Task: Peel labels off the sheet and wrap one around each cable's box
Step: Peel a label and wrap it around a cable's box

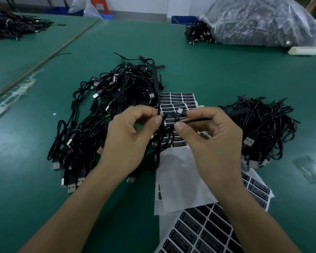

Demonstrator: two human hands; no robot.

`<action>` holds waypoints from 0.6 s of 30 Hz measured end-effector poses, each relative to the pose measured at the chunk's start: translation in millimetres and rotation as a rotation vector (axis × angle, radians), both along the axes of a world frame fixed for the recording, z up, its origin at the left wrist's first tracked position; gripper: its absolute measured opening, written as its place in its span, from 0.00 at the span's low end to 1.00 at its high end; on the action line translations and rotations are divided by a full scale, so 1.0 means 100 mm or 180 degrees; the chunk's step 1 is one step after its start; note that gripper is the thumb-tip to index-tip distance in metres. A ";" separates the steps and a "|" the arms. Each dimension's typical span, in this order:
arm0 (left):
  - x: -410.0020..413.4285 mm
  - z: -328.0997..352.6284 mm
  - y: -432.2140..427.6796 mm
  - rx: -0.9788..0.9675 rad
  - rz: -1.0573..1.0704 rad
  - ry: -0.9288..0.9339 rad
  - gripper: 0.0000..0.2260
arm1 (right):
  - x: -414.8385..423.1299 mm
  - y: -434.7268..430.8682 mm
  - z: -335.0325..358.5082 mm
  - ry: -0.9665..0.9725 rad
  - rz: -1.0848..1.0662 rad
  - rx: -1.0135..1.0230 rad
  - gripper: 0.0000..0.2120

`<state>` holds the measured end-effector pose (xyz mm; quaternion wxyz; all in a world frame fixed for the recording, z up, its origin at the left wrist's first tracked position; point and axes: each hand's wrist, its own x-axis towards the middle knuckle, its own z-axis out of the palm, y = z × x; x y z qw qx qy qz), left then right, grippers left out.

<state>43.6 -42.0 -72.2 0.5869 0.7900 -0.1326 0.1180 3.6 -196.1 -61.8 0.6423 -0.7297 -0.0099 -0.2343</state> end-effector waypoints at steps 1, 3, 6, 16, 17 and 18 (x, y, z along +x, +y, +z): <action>-0.01 0.01 -0.01 0.0032 0.0018 -0.0063 0.05 | 0.00 -0.02 0.01 -0.0059 -0.0054 -0.0194 0.13; -0.04 0.03 -0.02 0.0222 0.0082 -0.0292 0.06 | 0.00 -0.06 0.01 -0.0193 -0.0175 -0.0621 0.12; -0.08 0.02 -0.02 0.0867 0.0334 -0.0871 0.04 | 0.03 -0.11 0.00 -0.0395 -0.0295 -0.1107 0.08; -0.12 0.07 -0.05 0.1998 0.0523 -0.2610 0.11 | 0.09 -0.09 0.01 -0.0265 0.0009 0.0212 0.05; -0.13 0.07 -0.06 0.2024 0.0303 -0.2649 0.10 | 0.09 -0.09 0.02 -0.0211 -0.0045 0.0460 0.04; -0.14 0.07 -0.07 0.2040 0.0051 -0.2625 0.09 | 0.09 -0.08 0.04 -0.0124 -0.0098 0.0705 0.05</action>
